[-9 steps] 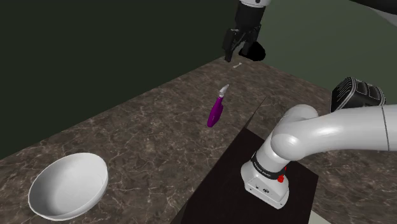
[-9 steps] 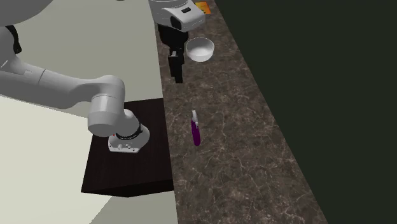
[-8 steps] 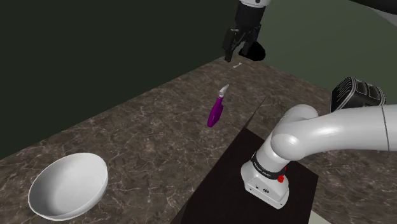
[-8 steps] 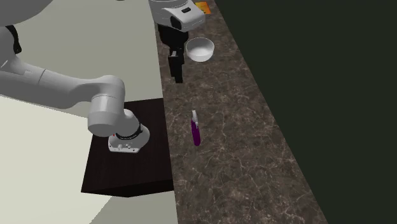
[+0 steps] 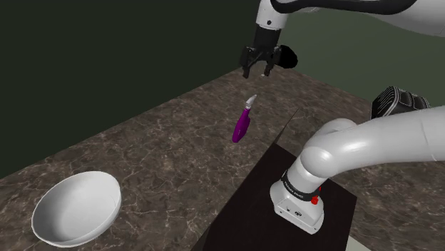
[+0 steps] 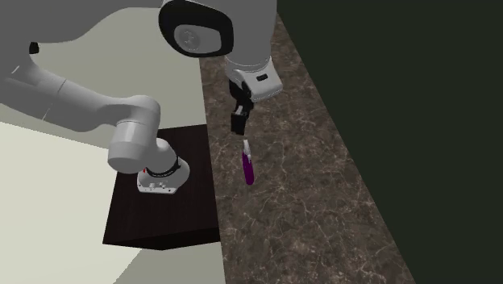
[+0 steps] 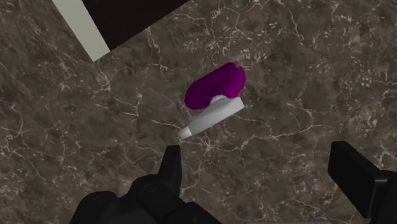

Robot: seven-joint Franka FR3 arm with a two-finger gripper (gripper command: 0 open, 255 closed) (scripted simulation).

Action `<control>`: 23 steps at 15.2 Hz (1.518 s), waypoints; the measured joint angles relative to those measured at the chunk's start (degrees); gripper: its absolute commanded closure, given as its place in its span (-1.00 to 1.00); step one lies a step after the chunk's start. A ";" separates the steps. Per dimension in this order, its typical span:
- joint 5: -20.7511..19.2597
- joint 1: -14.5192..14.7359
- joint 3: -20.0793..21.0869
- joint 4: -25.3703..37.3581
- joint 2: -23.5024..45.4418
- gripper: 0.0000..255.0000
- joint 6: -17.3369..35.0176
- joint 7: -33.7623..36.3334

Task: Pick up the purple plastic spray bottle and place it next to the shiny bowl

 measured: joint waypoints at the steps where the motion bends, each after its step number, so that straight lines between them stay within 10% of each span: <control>1: 0.47 -0.75 -0.68 -1.46 0.69 -1.00 1.62 1.00; 13: 8.32 -8.37 -9.66 -10.09 16.12 -1.00 19.03 9.51; 23: 14.59 -9.12 -12.49 -14.92 24.79 -1.00 29.91 10.03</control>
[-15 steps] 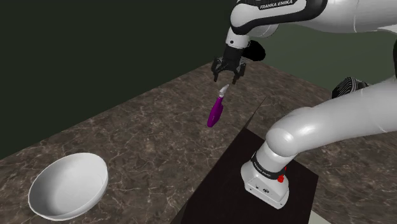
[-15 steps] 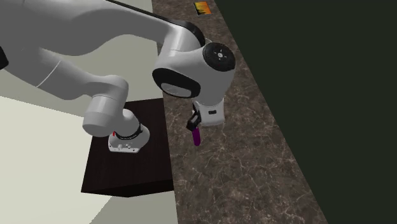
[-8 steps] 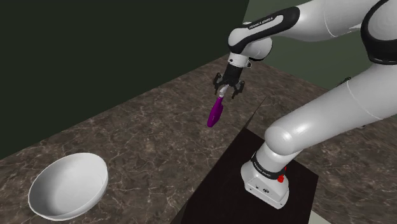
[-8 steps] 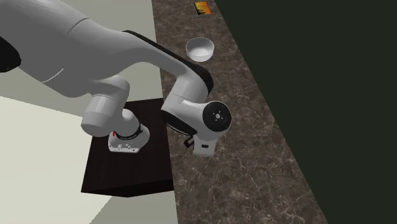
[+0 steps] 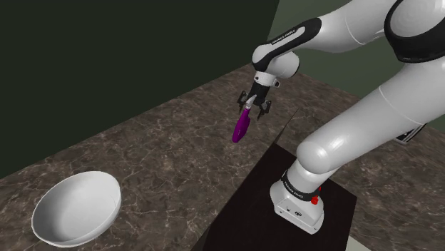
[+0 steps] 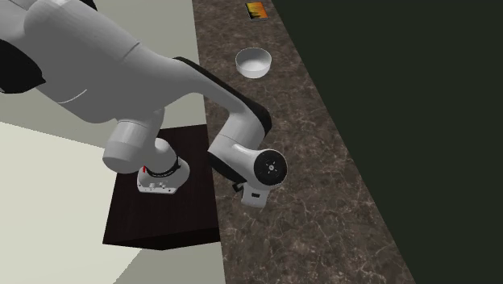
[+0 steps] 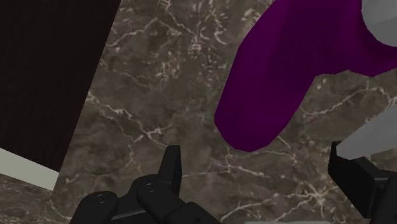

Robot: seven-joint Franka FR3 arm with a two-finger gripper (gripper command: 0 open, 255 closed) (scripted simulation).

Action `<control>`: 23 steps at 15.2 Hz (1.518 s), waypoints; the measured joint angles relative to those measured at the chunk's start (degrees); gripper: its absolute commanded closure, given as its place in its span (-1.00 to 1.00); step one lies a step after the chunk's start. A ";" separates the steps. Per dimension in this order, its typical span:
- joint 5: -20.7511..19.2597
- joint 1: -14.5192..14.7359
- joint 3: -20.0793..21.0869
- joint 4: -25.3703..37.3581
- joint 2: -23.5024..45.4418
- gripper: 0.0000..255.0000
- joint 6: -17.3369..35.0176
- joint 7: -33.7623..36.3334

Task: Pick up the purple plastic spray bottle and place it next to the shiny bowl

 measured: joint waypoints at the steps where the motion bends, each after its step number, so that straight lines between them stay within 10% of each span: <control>1: 0.48 0.23 0.04 -0.58 0.71 -1.00 1.23 -0.33; 8: 0.95 0.44 0.06 -1.13 1.40 -1.00 2.47 -0.67; 9: 0.95 0.44 0.06 -1.13 1.40 1.00 2.47 -0.67; 23: 0.06 0.14 0.22 -0.25 -0.41 1.00 -0.03 0.38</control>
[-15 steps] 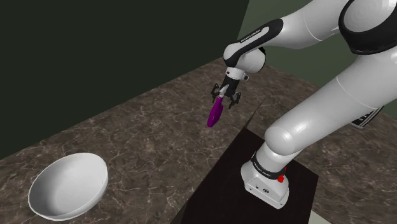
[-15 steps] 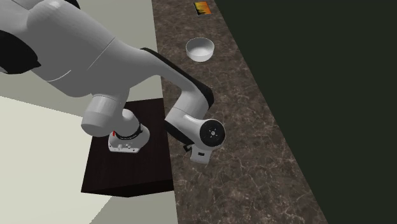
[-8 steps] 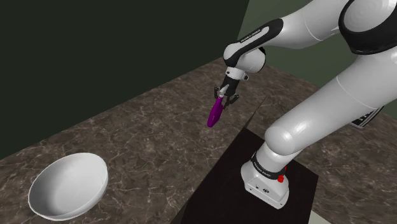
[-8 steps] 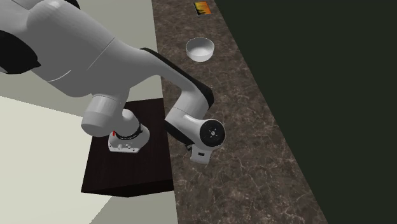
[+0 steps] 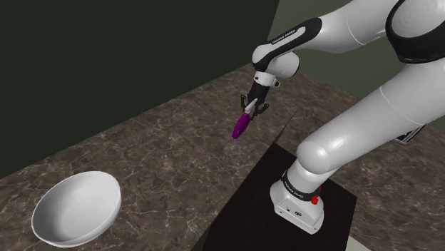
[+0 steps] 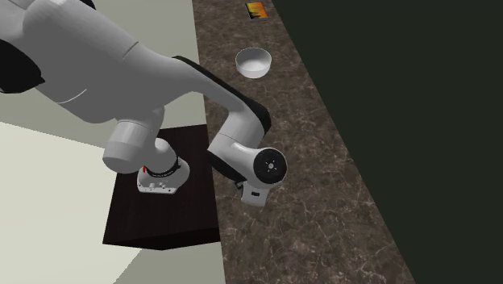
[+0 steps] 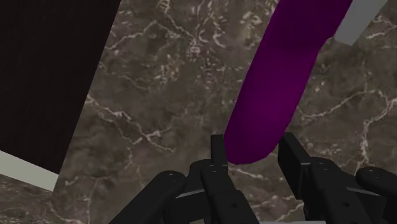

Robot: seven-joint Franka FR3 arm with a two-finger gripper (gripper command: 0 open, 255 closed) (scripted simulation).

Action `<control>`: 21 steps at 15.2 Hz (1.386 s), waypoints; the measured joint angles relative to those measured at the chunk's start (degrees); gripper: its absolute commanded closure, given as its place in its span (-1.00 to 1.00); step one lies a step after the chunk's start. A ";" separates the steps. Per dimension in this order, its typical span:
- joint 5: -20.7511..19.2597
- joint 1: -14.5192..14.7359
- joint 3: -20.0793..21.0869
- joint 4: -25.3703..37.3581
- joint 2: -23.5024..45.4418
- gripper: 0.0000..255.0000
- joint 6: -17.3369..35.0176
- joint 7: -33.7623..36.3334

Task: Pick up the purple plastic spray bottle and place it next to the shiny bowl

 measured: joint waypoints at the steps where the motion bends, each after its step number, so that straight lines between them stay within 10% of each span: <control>1: -0.37 -0.15 0.05 0.25 -0.83 1.00 -1.00 0.40; 21: -3.40 -1.21 1.26 8.53 -10.12 1.00 -17.80 5.82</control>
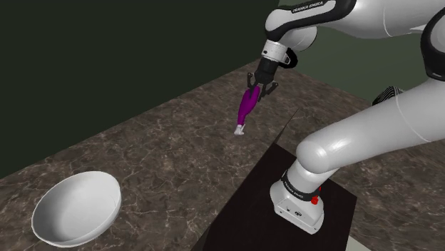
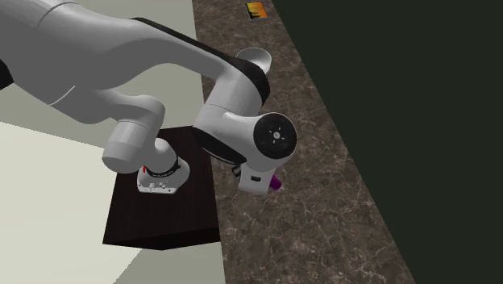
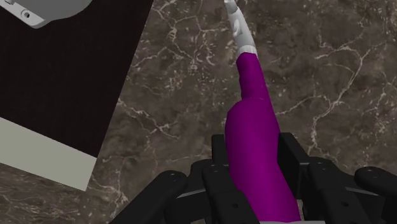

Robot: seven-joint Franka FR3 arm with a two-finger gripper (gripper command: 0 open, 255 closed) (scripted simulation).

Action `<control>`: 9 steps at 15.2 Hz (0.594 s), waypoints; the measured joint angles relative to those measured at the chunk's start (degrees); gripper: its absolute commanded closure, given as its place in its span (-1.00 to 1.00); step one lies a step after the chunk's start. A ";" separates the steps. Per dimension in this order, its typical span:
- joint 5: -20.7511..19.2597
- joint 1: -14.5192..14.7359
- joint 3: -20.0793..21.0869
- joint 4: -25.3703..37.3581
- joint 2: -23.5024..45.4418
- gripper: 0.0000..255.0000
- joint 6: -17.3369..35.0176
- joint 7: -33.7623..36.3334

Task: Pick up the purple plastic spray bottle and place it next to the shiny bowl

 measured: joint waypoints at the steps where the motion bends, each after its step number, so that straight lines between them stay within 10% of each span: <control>1: -0.03 0.01 0.07 0.67 -0.21 1.00 -0.84 0.24; 9: -0.41 -0.06 0.36 5.38 -2.01 1.00 -7.17 1.76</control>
